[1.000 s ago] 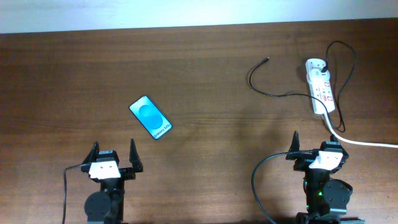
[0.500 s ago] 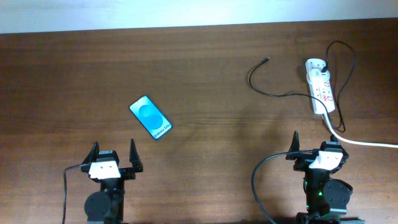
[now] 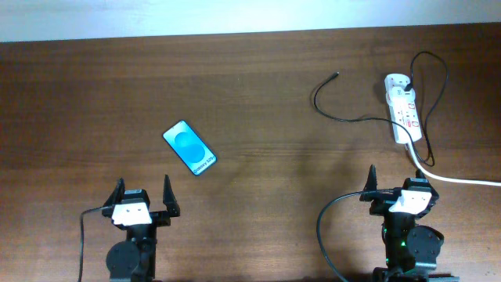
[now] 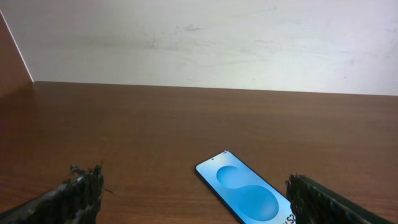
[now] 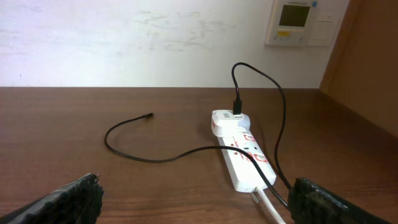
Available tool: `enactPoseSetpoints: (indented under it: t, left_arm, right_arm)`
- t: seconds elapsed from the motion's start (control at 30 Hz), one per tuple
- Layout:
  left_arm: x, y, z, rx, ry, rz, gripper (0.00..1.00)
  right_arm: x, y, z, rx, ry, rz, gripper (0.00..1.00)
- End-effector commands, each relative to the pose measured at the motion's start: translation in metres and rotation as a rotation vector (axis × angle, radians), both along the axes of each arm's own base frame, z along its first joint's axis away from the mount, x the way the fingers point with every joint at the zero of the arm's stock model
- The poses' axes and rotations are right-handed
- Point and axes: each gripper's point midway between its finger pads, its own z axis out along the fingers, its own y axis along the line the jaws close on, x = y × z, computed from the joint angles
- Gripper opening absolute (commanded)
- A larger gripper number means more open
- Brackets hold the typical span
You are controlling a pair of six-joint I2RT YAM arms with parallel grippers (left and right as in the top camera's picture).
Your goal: Plug charger to phone and switch on socket
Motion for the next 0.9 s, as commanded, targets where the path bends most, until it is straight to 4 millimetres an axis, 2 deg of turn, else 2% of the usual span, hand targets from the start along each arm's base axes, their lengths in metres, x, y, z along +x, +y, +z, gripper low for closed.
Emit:
enactPoseSetpoints:
  t: [0.0, 0.67, 0.77, 0.87]
  left_arm:
    - [0.000, 0.002, -0.001, 0.015, 0.000, 0.005, 0.99]
    - [0.000, -0.001, -0.001, 0.011, 0.002, -0.011, 0.99]
    - [-0.002, -0.002, 0.015, 0.009, -0.024, -0.018, 0.99]
    - [-0.013, -0.002, 0.048, 0.010, -0.005, -0.017, 0.99]
  right_arm:
    - [0.000, 0.002, -0.003, 0.008, 0.006, 0.007, 0.99]
    - [0.000, 0.002, -0.003, 0.008, 0.006, 0.007, 0.99]
    - [0.000, 0.002, -0.003, 0.008, 0.006, 0.007, 0.99]
    - [0.000, 0.002, -0.003, 0.008, 0.006, 0.007, 0.99]
